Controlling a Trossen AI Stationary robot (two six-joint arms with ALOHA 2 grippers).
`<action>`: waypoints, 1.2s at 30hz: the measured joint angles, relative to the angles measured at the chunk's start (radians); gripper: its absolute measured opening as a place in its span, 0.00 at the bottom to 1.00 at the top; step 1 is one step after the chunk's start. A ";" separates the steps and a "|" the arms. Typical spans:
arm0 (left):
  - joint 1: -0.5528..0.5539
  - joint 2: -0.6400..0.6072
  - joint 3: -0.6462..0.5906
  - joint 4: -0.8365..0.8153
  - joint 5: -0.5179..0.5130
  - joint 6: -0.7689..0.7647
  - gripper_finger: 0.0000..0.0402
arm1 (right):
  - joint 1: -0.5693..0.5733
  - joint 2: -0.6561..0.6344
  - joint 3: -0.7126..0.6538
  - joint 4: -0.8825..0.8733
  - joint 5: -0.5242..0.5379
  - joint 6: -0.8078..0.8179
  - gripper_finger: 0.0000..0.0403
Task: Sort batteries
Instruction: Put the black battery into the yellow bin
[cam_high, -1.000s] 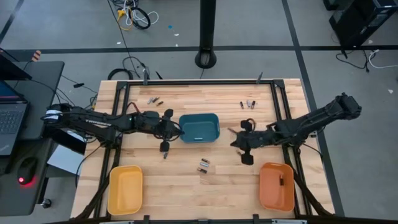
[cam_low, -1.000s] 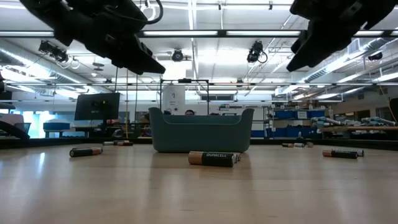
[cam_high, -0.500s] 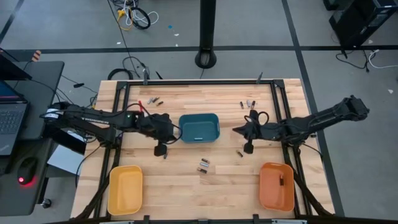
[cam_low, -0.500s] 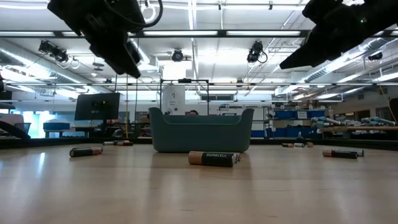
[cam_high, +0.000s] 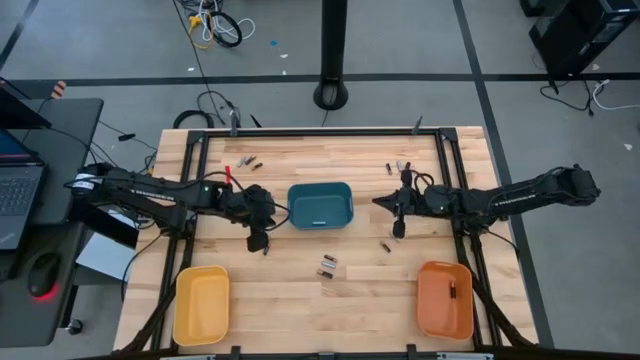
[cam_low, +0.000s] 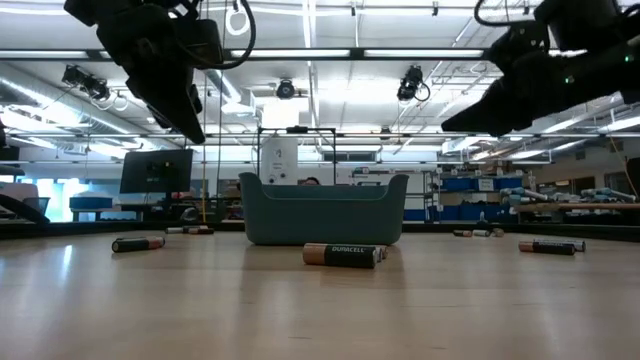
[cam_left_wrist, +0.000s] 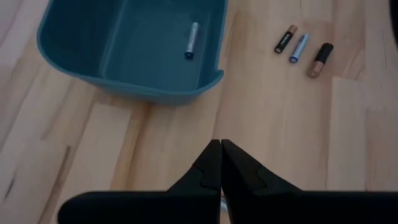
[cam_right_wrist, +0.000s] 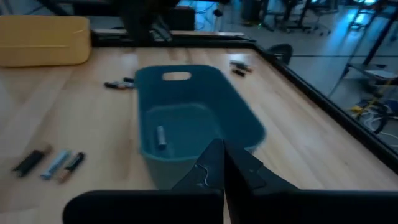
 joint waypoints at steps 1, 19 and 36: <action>0.001 0.000 0.000 -0.005 0.000 -0.008 0.02 | -0.013 0.000 -0.012 0.026 -0.005 -0.005 0.02; 0.015 0.007 -0.002 0.005 -0.055 -0.116 0.02 | -0.280 0.001 -0.154 0.246 -0.297 -0.063 0.02; 0.149 0.023 -0.002 0.150 -0.040 0.058 0.02 | -0.384 0.134 -0.155 0.388 -0.405 -0.075 0.02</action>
